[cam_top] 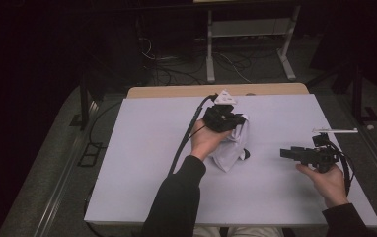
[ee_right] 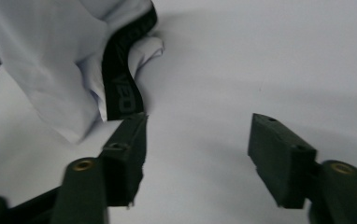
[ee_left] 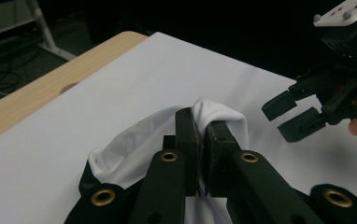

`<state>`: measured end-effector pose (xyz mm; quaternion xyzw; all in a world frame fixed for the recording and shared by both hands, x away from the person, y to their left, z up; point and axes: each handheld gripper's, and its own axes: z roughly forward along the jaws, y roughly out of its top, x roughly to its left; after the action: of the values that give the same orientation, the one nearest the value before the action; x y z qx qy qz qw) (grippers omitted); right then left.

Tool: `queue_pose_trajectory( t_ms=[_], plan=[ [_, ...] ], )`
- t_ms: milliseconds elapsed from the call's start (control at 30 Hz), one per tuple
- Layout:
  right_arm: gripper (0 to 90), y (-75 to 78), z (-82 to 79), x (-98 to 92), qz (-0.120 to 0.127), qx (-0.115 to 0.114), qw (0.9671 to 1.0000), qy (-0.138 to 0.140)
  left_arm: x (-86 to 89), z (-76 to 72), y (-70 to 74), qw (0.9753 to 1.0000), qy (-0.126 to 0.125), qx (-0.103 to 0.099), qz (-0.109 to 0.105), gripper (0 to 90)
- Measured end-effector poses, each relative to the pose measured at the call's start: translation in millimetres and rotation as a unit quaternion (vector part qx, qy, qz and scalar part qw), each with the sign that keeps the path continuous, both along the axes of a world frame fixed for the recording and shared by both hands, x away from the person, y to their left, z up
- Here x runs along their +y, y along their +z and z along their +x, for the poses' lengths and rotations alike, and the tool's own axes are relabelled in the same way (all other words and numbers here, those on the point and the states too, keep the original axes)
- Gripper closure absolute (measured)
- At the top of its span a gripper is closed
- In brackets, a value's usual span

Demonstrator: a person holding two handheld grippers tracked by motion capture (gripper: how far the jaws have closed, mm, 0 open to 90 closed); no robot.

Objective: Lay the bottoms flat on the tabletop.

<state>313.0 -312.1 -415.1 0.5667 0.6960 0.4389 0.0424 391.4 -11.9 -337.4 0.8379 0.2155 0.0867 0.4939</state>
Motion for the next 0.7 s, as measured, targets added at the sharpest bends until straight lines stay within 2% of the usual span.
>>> queue_pose_trajectory(
  t_ms=[33,100,200,433,500,567,600,700],
  plan=[
    [24.9,3.6,-1.1,-2.5,0.007,-0.011,0.9999,-0.002,-5.9,-0.2,-1.8,1.0000,-0.004,0.003,-0.001,85.8],
    [21.9,5.6,-1.6,-3.9,0.006,-0.017,0.9998,-0.007,-17.8,-1.3,-7.5,0.9998,-0.017,0.012,-0.002,85.8],
    [14.8,9.3,-2.1,-8.5,0.006,-0.031,0.9993,-0.021,-35.3,-4.2,-19.1,0.9990,-0.038,0.024,0.008,85.7],
    [14.4,8.3,-1.3,-18.1,0.003,-0.031,0.9989,-0.035,-62.9,-8.3,-48.4,0.9959,-0.065,0.055,0.030,85.5],
    [14.4,6.9,-0.5,-19.7,0.001,-0.029,0.9989,-0.037,-68.1,-8.9,-55.9,0.9936,-0.074,0.070,0.049,85.4],
    [14.5,5.2,0.6,-20.1,-0.001,-0.025,0.9990,-0.037,-70.5,-10.9,-59.7,0.9919,-0.078,0.074,0.068,84.8],
    [14.5,4.4,1.2,-20.2,-0.002,-0.023,0.9990,-0.037,-69.9,-11.7,-59.8,0.9915,-0.079,0.077,0.069,82.4],
    [14.5,3.2,2.8,-19.9,-0.005,-0.020,0.9990,-0.038,-61.7,-12.5,-51.5,0.9933,-0.063,0.078,0.059,66.4]
  ],
)
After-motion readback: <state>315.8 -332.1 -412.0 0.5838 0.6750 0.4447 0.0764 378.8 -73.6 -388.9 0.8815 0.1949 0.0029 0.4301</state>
